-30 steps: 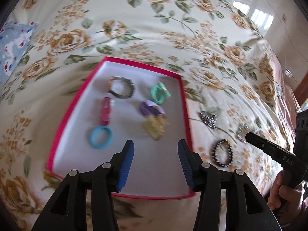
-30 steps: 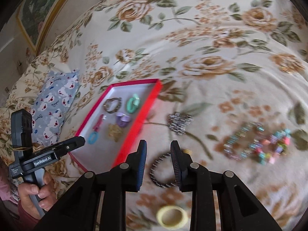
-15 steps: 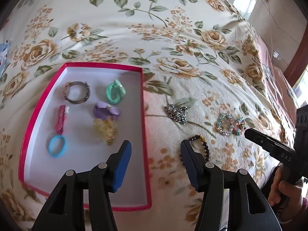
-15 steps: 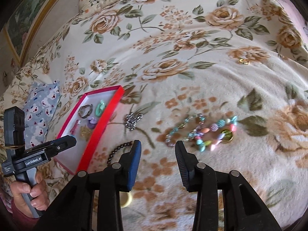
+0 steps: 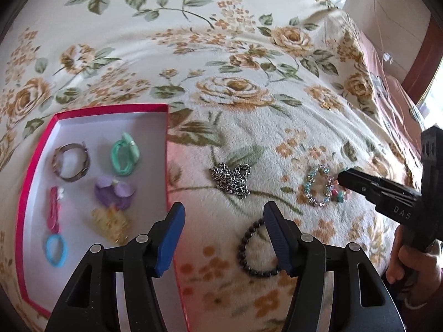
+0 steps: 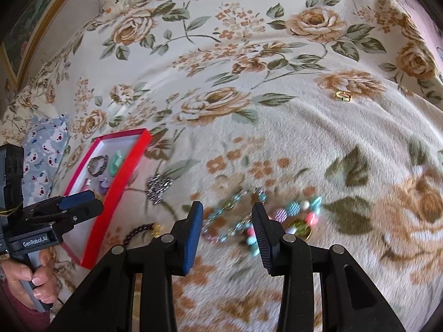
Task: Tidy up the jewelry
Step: 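Grasp the silver chain with the left tool while the right tool grasps the pastel beaded bracelet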
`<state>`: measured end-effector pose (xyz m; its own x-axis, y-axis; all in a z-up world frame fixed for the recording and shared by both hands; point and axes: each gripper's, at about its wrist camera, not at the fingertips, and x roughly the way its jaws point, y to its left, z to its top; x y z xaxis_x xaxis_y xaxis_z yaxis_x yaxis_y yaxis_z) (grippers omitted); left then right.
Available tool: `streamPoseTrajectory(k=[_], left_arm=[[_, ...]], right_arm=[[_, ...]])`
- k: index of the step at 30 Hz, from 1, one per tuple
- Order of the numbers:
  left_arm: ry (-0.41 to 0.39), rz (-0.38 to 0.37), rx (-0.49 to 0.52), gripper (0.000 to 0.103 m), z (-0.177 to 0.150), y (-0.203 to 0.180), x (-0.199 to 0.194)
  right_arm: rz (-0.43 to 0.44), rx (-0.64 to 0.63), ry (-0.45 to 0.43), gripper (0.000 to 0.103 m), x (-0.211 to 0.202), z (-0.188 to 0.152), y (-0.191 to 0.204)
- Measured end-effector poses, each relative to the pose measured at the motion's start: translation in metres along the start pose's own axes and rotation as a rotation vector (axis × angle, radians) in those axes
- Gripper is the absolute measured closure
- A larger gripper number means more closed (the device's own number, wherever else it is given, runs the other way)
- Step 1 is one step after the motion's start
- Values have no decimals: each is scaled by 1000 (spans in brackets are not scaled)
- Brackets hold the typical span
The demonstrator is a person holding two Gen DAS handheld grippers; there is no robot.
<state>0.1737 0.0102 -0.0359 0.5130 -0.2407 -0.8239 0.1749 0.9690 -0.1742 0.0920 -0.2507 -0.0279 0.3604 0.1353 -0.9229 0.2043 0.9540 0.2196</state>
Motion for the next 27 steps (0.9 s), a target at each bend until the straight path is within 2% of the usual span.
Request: streamPoseTrajectory(k=[12, 23, 25, 26, 27], left_arm=[[74, 21, 40, 43, 32, -14, 65], [137, 64, 62, 45, 37, -22, 113], [137, 87, 92, 56, 38, -27, 116], [136, 75, 106, 72, 39, -30, 117], [137, 61, 111, 80, 39, -32, 117]], right_arm=[[-42, -46, 50, 64, 29, 12, -6], [-72, -91, 105, 64, 51, 7, -7], [-80, -99, 103, 68, 52, 7, -6], [-83, -99, 101, 74, 53, 7, -6], [-92, -101, 104, 81, 54, 7, -7]])
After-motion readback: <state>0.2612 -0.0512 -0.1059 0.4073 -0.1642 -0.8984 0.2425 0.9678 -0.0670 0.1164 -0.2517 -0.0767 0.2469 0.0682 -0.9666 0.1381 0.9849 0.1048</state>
